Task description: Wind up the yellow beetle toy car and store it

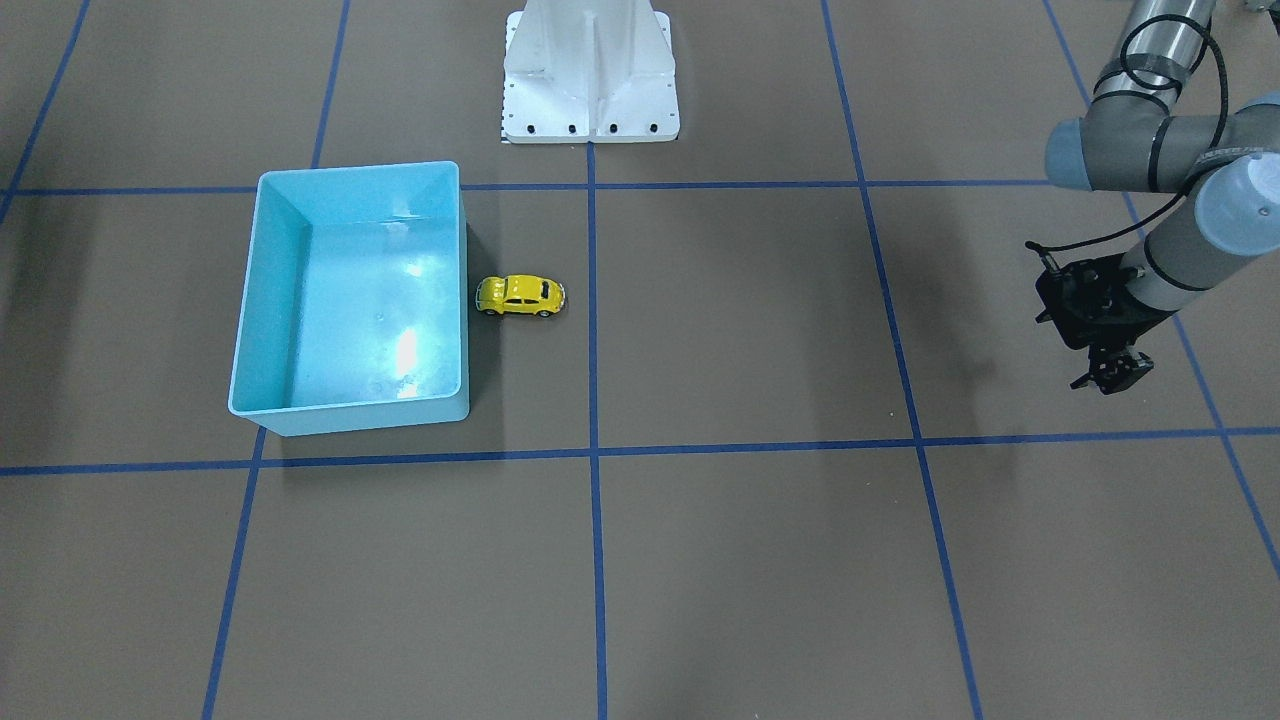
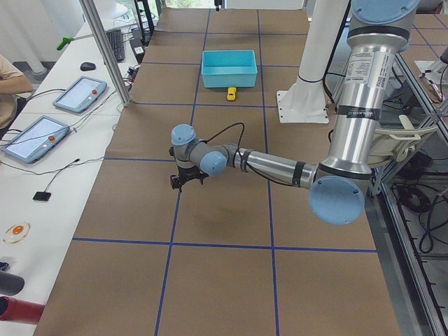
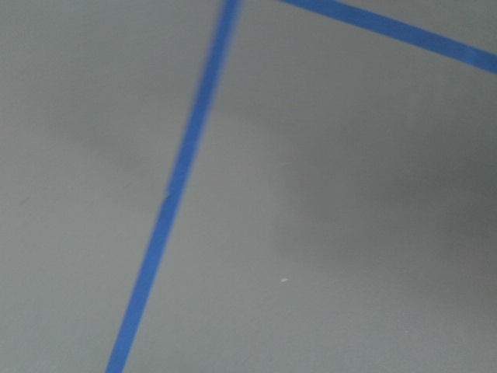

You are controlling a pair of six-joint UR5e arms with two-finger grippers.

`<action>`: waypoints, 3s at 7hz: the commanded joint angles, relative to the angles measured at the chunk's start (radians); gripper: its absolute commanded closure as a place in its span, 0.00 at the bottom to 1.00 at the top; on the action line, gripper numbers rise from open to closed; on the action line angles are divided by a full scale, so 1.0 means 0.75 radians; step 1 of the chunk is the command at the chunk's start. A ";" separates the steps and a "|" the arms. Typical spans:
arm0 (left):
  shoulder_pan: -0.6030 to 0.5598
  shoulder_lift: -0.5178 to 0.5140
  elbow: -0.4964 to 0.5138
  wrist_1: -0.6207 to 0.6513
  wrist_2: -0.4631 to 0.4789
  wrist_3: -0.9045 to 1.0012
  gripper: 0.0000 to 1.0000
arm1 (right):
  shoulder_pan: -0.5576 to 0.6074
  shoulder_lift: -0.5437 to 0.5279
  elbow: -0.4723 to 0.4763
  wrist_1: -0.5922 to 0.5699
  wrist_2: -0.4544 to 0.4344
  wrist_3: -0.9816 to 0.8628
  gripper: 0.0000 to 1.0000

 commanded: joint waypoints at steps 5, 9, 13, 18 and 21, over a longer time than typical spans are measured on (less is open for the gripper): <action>-0.323 -0.092 0.005 0.266 0.001 -0.586 0.05 | -0.110 0.131 0.454 -0.257 -0.016 0.005 0.00; -0.526 -0.029 0.015 0.419 -0.166 -0.673 0.16 | -0.540 0.426 0.715 -0.286 -0.098 -0.017 0.00; -0.559 0.123 0.027 0.397 -0.167 -0.656 0.00 | -1.113 0.696 0.715 -0.394 -0.512 -0.441 0.00; -0.585 0.129 0.070 0.397 -0.177 -0.656 0.00 | -1.343 0.878 0.380 -0.340 -0.677 -0.898 0.00; -0.585 0.125 0.073 0.395 -0.177 -0.658 0.00 | -1.415 0.837 0.209 -0.101 -0.685 -0.899 0.01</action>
